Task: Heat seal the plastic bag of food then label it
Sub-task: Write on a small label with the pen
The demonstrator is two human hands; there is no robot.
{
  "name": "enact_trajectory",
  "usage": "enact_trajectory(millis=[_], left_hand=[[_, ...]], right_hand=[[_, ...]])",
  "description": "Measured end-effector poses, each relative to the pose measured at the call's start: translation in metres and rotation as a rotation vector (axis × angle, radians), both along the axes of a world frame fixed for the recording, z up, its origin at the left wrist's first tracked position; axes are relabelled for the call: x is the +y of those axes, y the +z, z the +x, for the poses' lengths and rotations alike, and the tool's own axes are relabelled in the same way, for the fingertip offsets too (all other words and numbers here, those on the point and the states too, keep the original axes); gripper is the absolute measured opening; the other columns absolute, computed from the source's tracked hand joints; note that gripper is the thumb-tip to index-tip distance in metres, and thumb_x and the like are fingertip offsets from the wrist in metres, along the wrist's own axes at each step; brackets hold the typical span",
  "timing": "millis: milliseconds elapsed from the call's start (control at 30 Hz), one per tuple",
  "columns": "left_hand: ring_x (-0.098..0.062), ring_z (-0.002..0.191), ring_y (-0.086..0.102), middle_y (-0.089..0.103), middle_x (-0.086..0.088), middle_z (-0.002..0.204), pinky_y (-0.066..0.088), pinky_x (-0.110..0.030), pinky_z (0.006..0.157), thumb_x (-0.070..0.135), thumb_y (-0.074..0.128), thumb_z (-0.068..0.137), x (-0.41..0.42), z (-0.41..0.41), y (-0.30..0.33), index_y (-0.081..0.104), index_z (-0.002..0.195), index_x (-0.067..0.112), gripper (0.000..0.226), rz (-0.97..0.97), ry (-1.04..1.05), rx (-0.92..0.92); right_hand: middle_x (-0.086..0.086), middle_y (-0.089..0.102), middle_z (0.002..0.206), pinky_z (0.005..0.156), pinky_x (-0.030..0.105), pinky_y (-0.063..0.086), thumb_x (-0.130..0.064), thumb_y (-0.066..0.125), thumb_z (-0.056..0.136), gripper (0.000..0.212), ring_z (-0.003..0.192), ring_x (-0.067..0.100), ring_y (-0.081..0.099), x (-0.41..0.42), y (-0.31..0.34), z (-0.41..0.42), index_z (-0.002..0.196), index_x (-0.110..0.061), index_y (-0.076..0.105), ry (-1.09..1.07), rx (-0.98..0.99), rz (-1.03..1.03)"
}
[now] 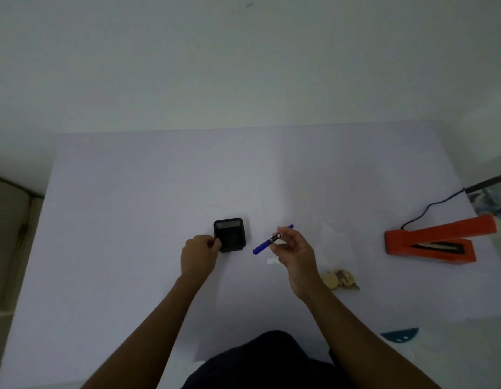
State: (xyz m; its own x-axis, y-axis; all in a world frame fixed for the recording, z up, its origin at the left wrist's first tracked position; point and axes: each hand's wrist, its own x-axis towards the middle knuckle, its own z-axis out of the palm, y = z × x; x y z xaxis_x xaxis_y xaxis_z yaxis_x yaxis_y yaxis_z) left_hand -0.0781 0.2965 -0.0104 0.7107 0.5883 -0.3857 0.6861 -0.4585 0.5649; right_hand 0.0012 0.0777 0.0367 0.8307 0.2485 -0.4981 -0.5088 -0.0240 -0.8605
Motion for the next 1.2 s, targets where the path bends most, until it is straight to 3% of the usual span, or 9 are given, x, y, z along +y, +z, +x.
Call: enact_trajectory(millis=[67, 167, 300, 433, 500, 700, 933, 1067, 1200], left_hand=[[-0.014, 0.053, 0.06, 0.067, 0.0, 0.062, 0.051, -0.028, 0.053, 0.031, 0.06, 0.093, -0.001, 0.001, 0.001, 0.068, 0.07, 0.015, 0.03, 0.016, -0.011, 0.022], [-0.014, 0.069, 0.063, 0.07, 0.002, 0.082, 0.053, -0.029, 0.064, 0.045, 0.059, 0.091, -0.003, 0.0, 0.007, 0.069, 0.092, 0.017, 0.03, 0.084, 0.025, 0.032], [-0.012, 0.073, 0.06, 0.064, 0.006, 0.085, 0.046, -0.026, 0.062, 0.048, 0.059, 0.092, -0.015, 0.0, 0.025, 0.063, 0.096, 0.021, 0.028, 0.084, 0.008, -0.13], [-0.003, 0.069, 0.056, 0.062, 0.012, 0.082, 0.042, -0.011, 0.062, 0.04, 0.06, 0.094, -0.042, 0.003, 0.046, 0.064, 0.102, 0.026, 0.017, -0.198, -0.314, -0.292], [0.0, 0.069, 0.054, 0.06, 0.014, 0.084, 0.041, -0.01, 0.061, 0.038, 0.058, 0.095, -0.054, 0.005, 0.053, 0.064, 0.104, 0.023, 0.018, -0.233, -0.498, -0.289], [-0.007, 0.055, 0.047, 0.05, 0.009, 0.063, 0.035, -0.015, 0.055, 0.036, 0.043, 0.102, -0.057, 0.011, 0.058, 0.053, 0.076, 0.019, 0.033, -0.242, -0.664, -0.266], [-0.004, 0.051, 0.034, 0.04, 0.004, 0.057, 0.03, -0.016, 0.051, 0.026, 0.035, 0.107, -0.059, 0.014, 0.078, 0.047, 0.067, 0.003, 0.048, -0.71, -0.425, -0.223], [-0.012, 0.051, 0.022, 0.031, 0.001, 0.057, 0.018, -0.027, 0.049, 0.035, 0.036, 0.105, -0.061, 0.02, 0.088, 0.044, 0.064, 0.017, 0.046, -1.031, -0.275, -0.083], [-0.013, 0.051, 0.018, 0.028, 0.001, 0.057, 0.014, -0.027, 0.047, 0.034, 0.036, 0.105, -0.048, 0.007, 0.086, 0.042, 0.063, 0.018, 0.046, -1.274, -0.15, -0.011]], right_hand=[[0.005, 0.072, 0.098, 0.066, 0.03, 0.042, -0.001, 0.071, 0.085, 0.034, 0.085, 0.015, 0.061, 0.003, 0.0, -0.002, 0.115, -0.017, 0.064, -0.015, 0.104, 0.055], [0.006, 0.064, 0.075, 0.06, 0.029, 0.034, -0.026, 0.071, 0.087, 0.016, 0.067, 0.015, 0.049, 0.006, 0.004, -0.003, 0.095, -0.014, 0.065, -0.043, 0.204, 0.143], [0.006, 0.045, 0.051, 0.048, 0.027, 0.022, -0.055, 0.053, 0.092, 0.053, 0.044, 0.012, 0.035, 0.01, 0.005, -0.001, 0.069, -0.009, 0.064, -0.082, 0.255, 0.099], [0.004, 0.037, 0.046, 0.05, 0.031, 0.015, -0.049, 0.054, 0.096, 0.052, 0.044, 0.015, 0.025, 0.016, 0.006, 0.0, 0.062, -0.011, 0.064, -0.059, 0.289, 0.016], [0.005, 0.039, 0.048, 0.049, 0.029, 0.017, -0.046, 0.059, 0.095, 0.049, 0.045, 0.015, 0.026, 0.019, 0.007, -0.001, 0.061, -0.012, 0.064, -0.078, 0.331, 0.006], [0.005, 0.041, 0.053, 0.045, 0.025, 0.021, -0.034, 0.061, 0.096, 0.047, 0.041, 0.012, 0.029, 0.027, 0.018, 0.005, 0.055, -0.009, 0.055, -0.166, 0.384, 0.04], [-0.002, 0.04, 0.046, 0.038, 0.021, 0.021, -0.018, 0.06, 0.094, 0.043, 0.034, 0.009, 0.026, 0.03, 0.033, 0.022, 0.054, -0.01, 0.046, -0.186, 0.419, 0.124], [-0.002, 0.038, 0.046, 0.039, 0.021, 0.02, -0.016, 0.06, 0.092, 0.041, 0.035, 0.01, 0.025, 0.032, 0.03, 0.026, 0.054, -0.013, 0.044, -0.199, 0.44, 0.117], [-0.003, 0.036, 0.054, 0.037, 0.016, 0.02, -0.012, 0.056, 0.087, 0.035, 0.039, 0.013, 0.027, -0.004, 0.007, 0.058, 0.057, -0.02, 0.041, -0.592, 0.5, 0.045]])
